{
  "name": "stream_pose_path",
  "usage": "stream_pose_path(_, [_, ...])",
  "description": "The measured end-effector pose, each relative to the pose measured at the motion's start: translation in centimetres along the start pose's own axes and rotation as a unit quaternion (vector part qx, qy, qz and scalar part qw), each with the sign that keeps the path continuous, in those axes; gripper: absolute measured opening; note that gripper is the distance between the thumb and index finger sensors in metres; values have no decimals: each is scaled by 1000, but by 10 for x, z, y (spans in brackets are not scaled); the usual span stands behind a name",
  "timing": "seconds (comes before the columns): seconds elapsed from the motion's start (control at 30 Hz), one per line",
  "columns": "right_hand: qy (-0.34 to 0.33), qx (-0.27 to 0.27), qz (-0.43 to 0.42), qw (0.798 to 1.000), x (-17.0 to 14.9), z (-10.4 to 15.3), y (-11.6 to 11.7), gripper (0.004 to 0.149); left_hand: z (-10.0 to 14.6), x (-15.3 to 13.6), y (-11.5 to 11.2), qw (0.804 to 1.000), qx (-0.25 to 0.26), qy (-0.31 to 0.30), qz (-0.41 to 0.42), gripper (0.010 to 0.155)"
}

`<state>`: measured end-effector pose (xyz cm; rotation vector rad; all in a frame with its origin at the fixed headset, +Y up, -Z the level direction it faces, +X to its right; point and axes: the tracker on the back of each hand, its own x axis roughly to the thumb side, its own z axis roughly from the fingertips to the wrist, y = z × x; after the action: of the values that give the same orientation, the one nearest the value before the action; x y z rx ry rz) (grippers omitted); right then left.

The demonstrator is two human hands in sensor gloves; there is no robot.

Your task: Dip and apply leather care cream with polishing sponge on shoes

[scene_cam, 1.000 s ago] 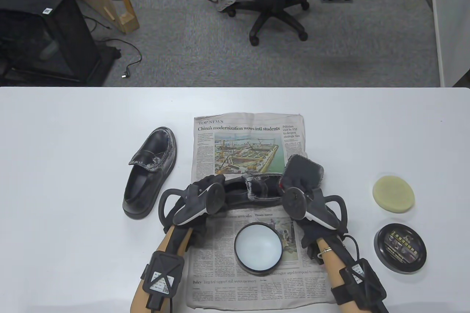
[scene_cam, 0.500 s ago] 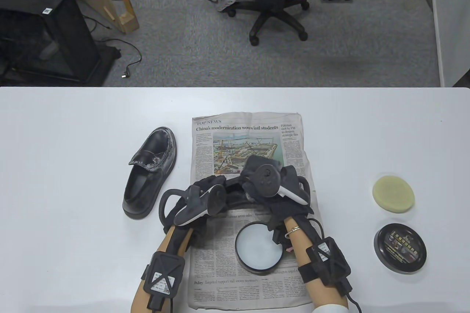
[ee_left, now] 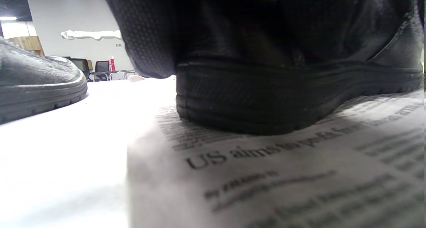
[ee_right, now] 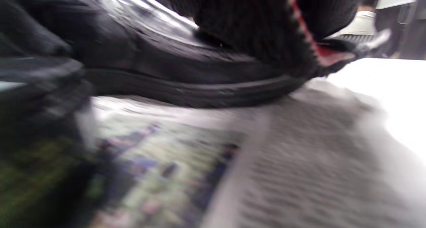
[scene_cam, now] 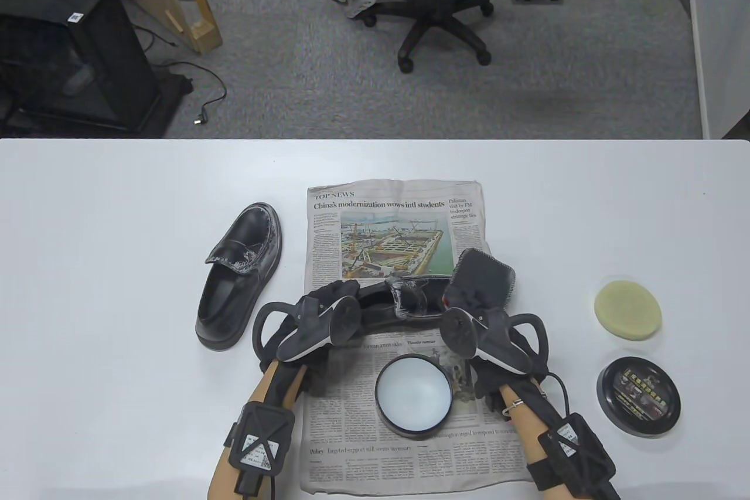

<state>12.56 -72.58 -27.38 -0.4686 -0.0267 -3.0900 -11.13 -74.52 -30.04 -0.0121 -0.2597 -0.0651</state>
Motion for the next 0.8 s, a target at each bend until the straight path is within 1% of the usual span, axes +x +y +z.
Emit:
stream_pose_path(0.07, [-33, -9, -68, 997, 17, -4, -9, 53, 0, 0, 0, 1000, 1, -5, -5, 78])
stream_pose_path(0.13, [-50, -10, -111, 993, 27, -13, -16, 53, 0, 0, 0, 1000, 5, -9, -8, 78])
stream_pose_path(0.2, [-53, 14, -154, 987, 32, -27, -17, 53, 0, 0, 0, 1000, 9, -13, -11, 78])
stream_pose_path(0.23, [-43, 35, -163, 985, 32, -36, -14, 53, 0, 0, 1, 1000, 10, -15, -12, 78])
stream_pose_path(0.3, [-14, 62, -151, 987, 28, -49, -8, 53, 0, 0, 0, 1000, 13, -16, -12, 79])
stream_pose_path(0.4, [32, 74, -138, 987, 11, -56, -1, 53, 0, 1, 0, 1000, 17, -15, -13, 78])
stream_pose_path(0.47, [70, 80, -94, 990, -7, -53, 6, 53, 1, -2, -1, 1000, 20, -9, -3, 79])
stream_pose_path(0.57, [97, 55, -31, 993, -26, -37, 11, 53, 1, -2, -1, 1000, 11, -2, 4, 80])
stream_pose_path(0.67, [88, 22, 16, 996, -34, -18, 13, 52, 1, -2, -1, 1000, 8, 3, 9, 80])
stream_pose_path(0.8, [42, 13, -6, 999, -28, 3, 11, 52, 1, -1, -2, 1000, 7, 5, 16, 80])
